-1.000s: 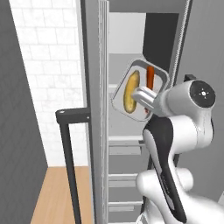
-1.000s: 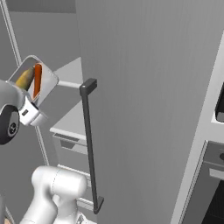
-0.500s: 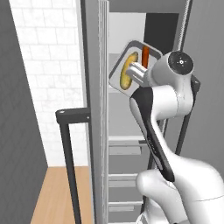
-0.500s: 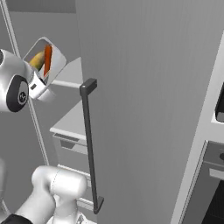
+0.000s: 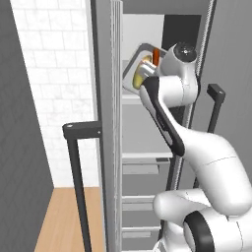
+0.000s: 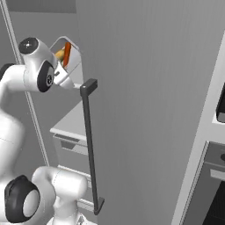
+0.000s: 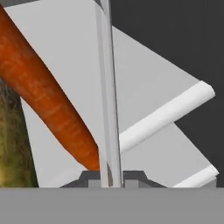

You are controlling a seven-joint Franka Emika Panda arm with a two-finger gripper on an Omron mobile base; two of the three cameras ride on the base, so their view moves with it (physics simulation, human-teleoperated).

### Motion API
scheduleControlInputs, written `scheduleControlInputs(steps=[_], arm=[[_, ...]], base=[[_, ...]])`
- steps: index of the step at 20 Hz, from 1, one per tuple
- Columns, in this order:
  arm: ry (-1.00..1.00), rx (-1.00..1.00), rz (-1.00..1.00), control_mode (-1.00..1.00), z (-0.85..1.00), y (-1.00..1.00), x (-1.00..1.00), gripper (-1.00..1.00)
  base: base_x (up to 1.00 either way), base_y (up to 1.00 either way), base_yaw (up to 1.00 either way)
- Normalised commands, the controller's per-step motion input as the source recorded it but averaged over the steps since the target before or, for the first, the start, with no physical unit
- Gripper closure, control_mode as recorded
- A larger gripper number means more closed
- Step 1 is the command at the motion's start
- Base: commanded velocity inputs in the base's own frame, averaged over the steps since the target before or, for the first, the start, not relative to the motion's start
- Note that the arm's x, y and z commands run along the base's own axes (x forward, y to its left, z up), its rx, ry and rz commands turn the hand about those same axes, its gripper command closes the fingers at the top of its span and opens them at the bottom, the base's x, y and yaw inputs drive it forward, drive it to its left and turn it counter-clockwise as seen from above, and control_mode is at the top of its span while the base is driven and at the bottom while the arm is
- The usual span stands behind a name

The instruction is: Take the meat container that has the steak and place it on the second highest rack of the freezer. Then take the vegetable container that has the cucumber and carrot and place it on the highest rack of the freezer.

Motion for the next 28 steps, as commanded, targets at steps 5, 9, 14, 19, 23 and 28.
scheduleControlInputs(steps=[5, 9, 14, 19, 23, 28], arm=[[0.12, -0.03, 0.0, -1.0, -0.11, 0.0, 1.0, -1.0], [0.03, -0.01, 0.0, -1.0, -0.06, -0.01, 0.54, -1.0], [-0.15, -0.06, 0.02, -1.0, -0.01, 0.0, -0.57, -1.0], [-0.27, -0.16, 0.03, -1.0, -0.62, 0.0, -1.0, -1.0], [0.01, -0.22, 0.0, -1.0, -1.0, -0.01, -1.0, -1.0], [0.34, -0.32, 0.09, -1.0, -1.0, -0.03, -1.0, -1.0]], base=[[0.0, 0.0, 0.0], [0.0, 0.0, 0.0], [0.0, 0.0, 0.0], [0.0, 0.0, 0.0], [0.0, 0.0, 0.0], [0.0, 0.0, 0.0]])
